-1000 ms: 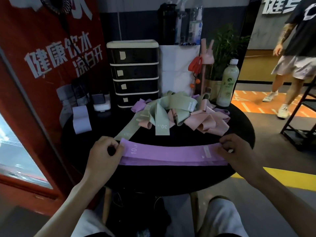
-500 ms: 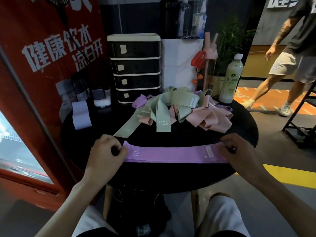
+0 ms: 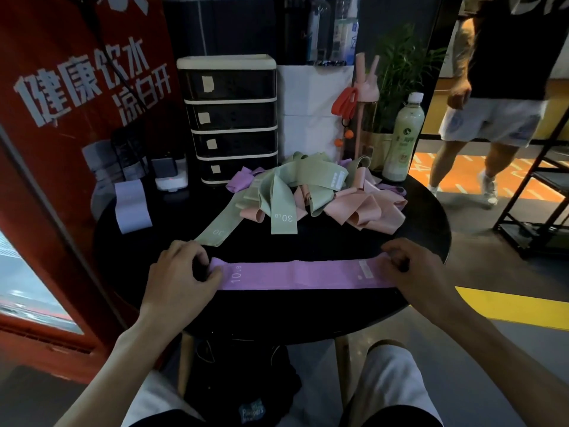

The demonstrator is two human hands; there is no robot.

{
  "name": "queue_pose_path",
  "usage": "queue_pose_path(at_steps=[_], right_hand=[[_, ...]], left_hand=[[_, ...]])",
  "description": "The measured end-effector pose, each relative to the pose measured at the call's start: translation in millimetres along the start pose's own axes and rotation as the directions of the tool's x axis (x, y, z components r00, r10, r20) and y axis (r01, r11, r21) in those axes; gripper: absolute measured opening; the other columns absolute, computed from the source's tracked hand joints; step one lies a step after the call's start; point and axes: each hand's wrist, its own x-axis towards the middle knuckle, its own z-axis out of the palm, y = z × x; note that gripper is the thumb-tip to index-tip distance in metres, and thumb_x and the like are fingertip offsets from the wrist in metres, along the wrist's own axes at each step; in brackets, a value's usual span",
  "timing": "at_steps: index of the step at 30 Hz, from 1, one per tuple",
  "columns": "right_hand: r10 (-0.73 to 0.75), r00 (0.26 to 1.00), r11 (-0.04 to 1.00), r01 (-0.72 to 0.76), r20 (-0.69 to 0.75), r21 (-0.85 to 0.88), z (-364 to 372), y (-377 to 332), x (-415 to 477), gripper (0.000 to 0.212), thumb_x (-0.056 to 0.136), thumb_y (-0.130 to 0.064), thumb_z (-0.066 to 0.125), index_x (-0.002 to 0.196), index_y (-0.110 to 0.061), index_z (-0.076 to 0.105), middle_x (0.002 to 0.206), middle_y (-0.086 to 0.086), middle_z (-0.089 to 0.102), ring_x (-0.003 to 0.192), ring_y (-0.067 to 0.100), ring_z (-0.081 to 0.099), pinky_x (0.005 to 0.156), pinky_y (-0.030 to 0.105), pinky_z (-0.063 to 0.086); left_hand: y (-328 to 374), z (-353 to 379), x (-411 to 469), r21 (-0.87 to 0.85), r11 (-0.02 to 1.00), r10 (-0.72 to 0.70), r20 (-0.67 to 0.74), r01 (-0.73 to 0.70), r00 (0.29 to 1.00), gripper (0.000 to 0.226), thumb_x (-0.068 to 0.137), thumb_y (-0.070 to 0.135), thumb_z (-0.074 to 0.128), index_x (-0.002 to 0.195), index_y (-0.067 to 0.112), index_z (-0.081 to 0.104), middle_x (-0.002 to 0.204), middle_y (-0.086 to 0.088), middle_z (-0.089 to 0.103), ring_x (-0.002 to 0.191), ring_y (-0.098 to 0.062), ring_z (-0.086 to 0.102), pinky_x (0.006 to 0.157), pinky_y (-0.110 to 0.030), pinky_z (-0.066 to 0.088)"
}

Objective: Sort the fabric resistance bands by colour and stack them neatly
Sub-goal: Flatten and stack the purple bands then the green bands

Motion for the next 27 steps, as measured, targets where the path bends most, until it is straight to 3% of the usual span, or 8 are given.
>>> queue_pose_path(at_steps=[2, 4, 6, 8, 11, 15, 24, 27], right_hand=[[-0.01, 0.999, 1.0, 0.008, -0.045, -0.028, 1.1, 2.0, 1.6, 0.024, 0.087, -0.013, 0.068, 0.111, -0.011, 0.066, 0.088, 0.009, 0.06, 0.08, 0.024, 0.055, 0.066, 0.035, 0.043], [-0.067, 0.996, 0.997, 0.065, -0.056, -0.043, 2.6, 3.6, 2.1, 0.028, 0.085, -0.016, 0.07, 0.112, -0.015, 0.068, 0.101, 0.001, 0.053, 0.094, 0.024, 0.052, 0.076, 0.029, 0.039], [-0.149, 0.989, 0.987, 0.15, 0.015, -0.065, 2.8, 3.7, 0.7, 0.029, 0.082, -0.028, 0.069, 0.111, -0.025, 0.069, 0.111, -0.01, 0.054, 0.107, 0.025, 0.048, 0.086, 0.034, 0.038], [-0.187, 0.979, 0.978, 0.193, 0.077, -0.081, 1.8, 2.4, -1.5, 0.029, 0.08, -0.044, 0.063, 0.106, -0.034, 0.07, 0.111, -0.027, 0.056, 0.114, 0.019, 0.046, 0.091, 0.041, 0.037], [-0.19, 0.976, 0.976, 0.2, 0.109, -0.086, 0.3, 2.2, -2.1, 0.015, 0.083, -0.035, 0.07, 0.098, -0.037, 0.071, 0.105, -0.04, 0.05, 0.112, 0.008, 0.041, 0.089, 0.033, 0.024], [-0.21, 0.973, 0.975, 0.216, 0.1, -0.058, 0.8, 7.3, -2.3, 0.01, 0.083, -0.033, 0.071, 0.093, -0.036, 0.07, 0.103, -0.034, 0.054, 0.108, 0.008, 0.045, 0.09, 0.036, 0.028], [-0.185, 0.968, 0.976, 0.201, 0.171, -0.082, -1.0, 10.2, -0.8, 0.015, 0.083, -0.029, 0.073, 0.096, -0.034, 0.07, 0.115, -0.018, 0.051, 0.112, 0.009, 0.039, 0.093, 0.035, 0.022], [-0.164, 0.972, 0.981, 0.179, 0.169, -0.074, -1.2, 5.7, 1.8, 0.013, 0.082, -0.027, 0.073, 0.092, -0.035, 0.069, 0.117, -0.017, 0.051, 0.115, 0.012, 0.039, 0.093, 0.036, 0.025]], left_hand=[[1.1, 0.0, 1.0, -0.06, 0.996, 0.066, 0.036, -0.064, 0.997, 0.024, 0.071, 0.055, 0.06, 0.086, 0.036, 0.054, 0.101, 0.016, 0.053, 0.099, -0.017, 0.055, 0.089, -0.044, 0.045], [0.3, 1.6, 2.0, -0.09, 0.981, 0.183, 0.128, -0.173, 0.975, 0.037, 0.073, 0.065, 0.057, 0.103, 0.043, 0.06, 0.116, 0.022, 0.054, 0.113, -0.008, 0.052, 0.096, -0.039, 0.039], [-1.4, 2.4, 3.5, -0.104, 0.966, 0.254, 0.239, -0.236, 0.937, 0.051, 0.071, 0.079, 0.056, 0.111, 0.048, 0.062, 0.126, 0.029, 0.053, 0.123, 0.002, 0.046, 0.102, -0.034, 0.031], [-4.5, 2.3, 5.1, -0.139, 0.961, 0.27, 0.307, -0.238, 0.913, 0.059, 0.069, 0.09, 0.047, 0.111, 0.052, 0.064, 0.127, 0.036, 0.052, 0.126, 0.007, 0.043, 0.106, -0.031, 0.028], [-8.0, 2.5, 6.0, -0.173, 0.96, 0.264, 0.304, -0.219, 0.915, 0.057, 0.068, 0.093, 0.042, 0.101, 0.055, 0.068, 0.125, 0.036, 0.052, 0.123, 0.007, 0.045, 0.108, -0.034, 0.029], [-8.0, 4.0, 6.0, -0.179, 0.956, 0.276, 0.299, -0.231, 0.913, 0.052, 0.069, 0.093, 0.043, 0.099, 0.056, 0.067, 0.122, 0.032, 0.055, 0.119, 0.0, 0.05, 0.106, -0.044, 0.035], [-12.0, 5.0, 7.2, -0.194, 0.951, 0.291, 0.31, -0.239, 0.905, 0.054, 0.071, 0.091, 0.044, 0.103, 0.053, 0.065, 0.123, 0.03, 0.055, 0.119, -0.004, 0.052, 0.103, -0.05, 0.04], [-11.4, 5.3, 8.2, -0.209, 0.945, 0.306, 0.295, -0.252, 0.905, 0.049, 0.073, 0.085, 0.051, 0.102, 0.05, 0.067, 0.123, 0.027, 0.055, 0.119, -0.004, 0.053, 0.104, -0.046, 0.04]])
